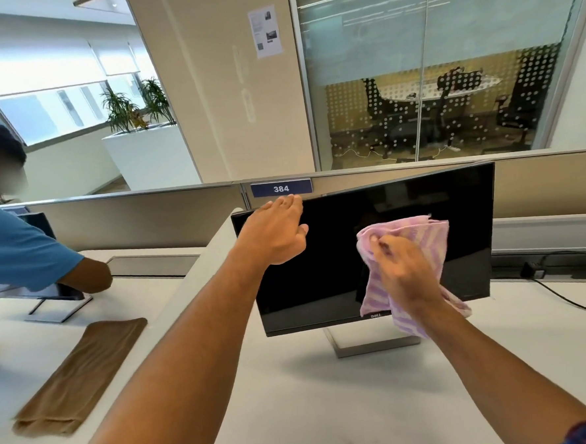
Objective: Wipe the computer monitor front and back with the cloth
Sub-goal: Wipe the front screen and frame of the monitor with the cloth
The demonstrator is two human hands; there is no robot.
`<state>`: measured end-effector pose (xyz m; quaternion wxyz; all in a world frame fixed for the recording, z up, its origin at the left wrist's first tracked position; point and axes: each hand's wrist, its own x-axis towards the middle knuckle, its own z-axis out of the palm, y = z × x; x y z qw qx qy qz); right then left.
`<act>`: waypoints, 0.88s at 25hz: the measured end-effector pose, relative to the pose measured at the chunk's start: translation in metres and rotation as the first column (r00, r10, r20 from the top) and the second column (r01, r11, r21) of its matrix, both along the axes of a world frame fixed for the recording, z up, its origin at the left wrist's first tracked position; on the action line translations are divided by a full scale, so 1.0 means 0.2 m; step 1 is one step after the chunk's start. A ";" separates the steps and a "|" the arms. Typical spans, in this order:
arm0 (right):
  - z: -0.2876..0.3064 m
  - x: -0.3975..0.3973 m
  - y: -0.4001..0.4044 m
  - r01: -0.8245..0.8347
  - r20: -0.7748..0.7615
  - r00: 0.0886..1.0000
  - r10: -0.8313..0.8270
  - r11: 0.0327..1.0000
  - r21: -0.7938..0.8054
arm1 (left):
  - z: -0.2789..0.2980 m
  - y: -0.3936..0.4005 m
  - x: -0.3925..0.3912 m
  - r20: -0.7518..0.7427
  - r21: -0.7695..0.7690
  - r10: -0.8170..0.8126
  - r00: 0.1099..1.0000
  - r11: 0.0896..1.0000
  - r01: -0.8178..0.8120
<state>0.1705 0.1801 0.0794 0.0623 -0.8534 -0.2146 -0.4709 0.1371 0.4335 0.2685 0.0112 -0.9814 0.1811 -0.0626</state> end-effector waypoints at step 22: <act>0.15 0.02 0.89 -0.225 0.133 0.966 0.220 0.974 0.027 | -0.04 0.43 0.02 -0.107 -0.531 0.095 0.990 0.836 -0.138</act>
